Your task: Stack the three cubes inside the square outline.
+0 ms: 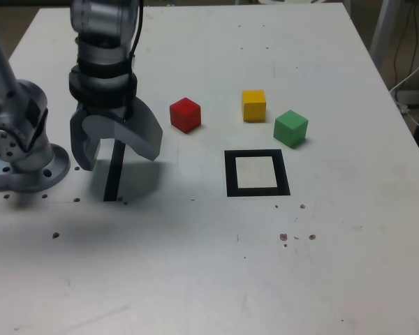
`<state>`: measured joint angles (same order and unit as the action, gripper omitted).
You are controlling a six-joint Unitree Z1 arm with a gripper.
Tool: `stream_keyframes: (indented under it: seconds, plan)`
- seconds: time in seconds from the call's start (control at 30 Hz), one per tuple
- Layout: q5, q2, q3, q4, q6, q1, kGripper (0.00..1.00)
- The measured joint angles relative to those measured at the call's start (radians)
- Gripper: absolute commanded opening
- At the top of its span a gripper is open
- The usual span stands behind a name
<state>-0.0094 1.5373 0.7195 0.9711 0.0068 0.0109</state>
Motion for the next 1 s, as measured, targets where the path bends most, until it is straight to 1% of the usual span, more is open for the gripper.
stream_keyframes:
  seconds: [0.53, 0.7, 0.83, 1.0]
  plan:
    - [-0.002, 0.0, 0.001, 0.0, 0.0, 0.0, 1.0]
    - [-0.004, 0.0, 0.024, 0.004, 0.0, -0.004, 1.0]
    - [0.002, 0.0, 0.067, 0.031, 0.001, -0.033, 1.0]
    - [0.022, 0.005, 0.174, 0.097, 0.032, -0.083, 1.0]
